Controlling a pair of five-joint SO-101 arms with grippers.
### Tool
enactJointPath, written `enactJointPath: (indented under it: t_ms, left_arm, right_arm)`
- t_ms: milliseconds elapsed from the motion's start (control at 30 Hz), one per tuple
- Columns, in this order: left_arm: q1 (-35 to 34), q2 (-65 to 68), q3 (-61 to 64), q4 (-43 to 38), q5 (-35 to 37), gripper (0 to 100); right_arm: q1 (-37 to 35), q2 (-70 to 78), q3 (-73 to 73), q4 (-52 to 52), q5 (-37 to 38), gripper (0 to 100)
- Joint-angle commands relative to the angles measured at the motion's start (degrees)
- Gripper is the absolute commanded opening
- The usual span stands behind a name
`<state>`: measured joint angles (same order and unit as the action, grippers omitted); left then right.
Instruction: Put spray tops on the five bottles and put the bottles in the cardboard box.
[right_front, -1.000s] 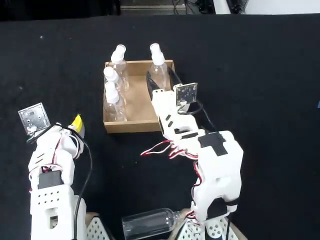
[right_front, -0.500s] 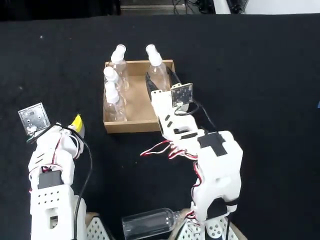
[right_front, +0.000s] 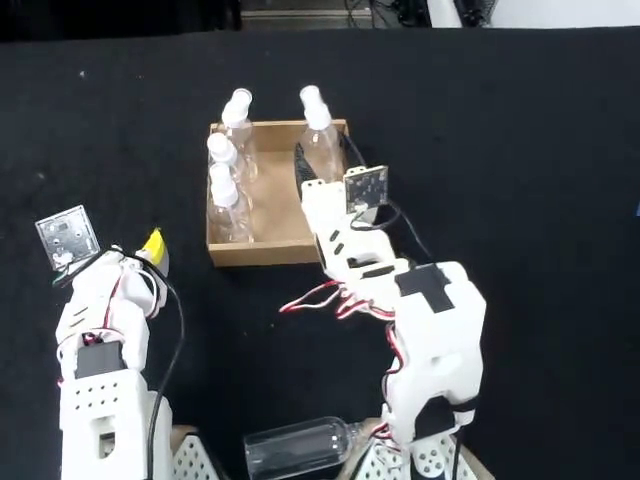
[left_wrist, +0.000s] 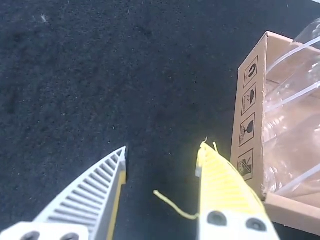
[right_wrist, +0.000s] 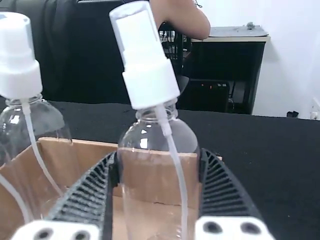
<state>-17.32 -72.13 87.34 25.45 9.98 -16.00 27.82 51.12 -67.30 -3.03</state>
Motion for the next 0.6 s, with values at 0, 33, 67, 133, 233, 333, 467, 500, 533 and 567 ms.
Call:
enactJointPath:
  t_ms: [0,33,67,133,233,333,467,500,533,567]
  left_arm:
    - [0.57,-0.26,-0.57,-1.32,0.44,21]
    - [0.57,-0.26,-0.57,-1.32,0.44,21]
    - [0.57,-0.26,-0.57,-1.32,0.44,21]
    - [0.57,-0.26,-0.57,-1.32,0.44,21]
    - [0.57,-0.26,-0.57,-1.32,0.44,21]
    - [0.57,-0.26,-0.57,-1.32,0.44,21]
    - [0.57,-0.26,-0.57,-1.32,0.44,21]
    - [0.57,-0.26,-0.57,-1.32,0.44,21]
    - [0.57,-0.26,-0.57,-1.32,0.44,21]
    - [0.57,-0.26,-0.57,-1.32,0.44,21]
  right_arm:
    - [-0.79,-0.57,-0.48,-2.20,-0.62,13.1]
    - [-0.79,-0.57,-0.48,-2.11,-0.62,13.1]
    - [-0.79,-0.57,-0.48,-2.02,-0.62,13.2]
    - [-0.88,-0.57,-0.48,-1.67,-0.53,13.2]
    - [-0.97,-0.57,-0.48,-1.67,-0.44,13.2]
    - [-1.41,-0.57,-0.48,-1.67,-0.35,13.2]
    - [-1.41,-0.57,-0.48,-1.85,-0.35,13.3]
    - [-1.41,-0.57,-0.40,-2.02,-0.35,14.3]
    - [-1.41,-0.66,-0.04,-2.11,-0.35,16.7]
    - [-1.49,-0.66,0.22,-2.11,-0.35,19.7]
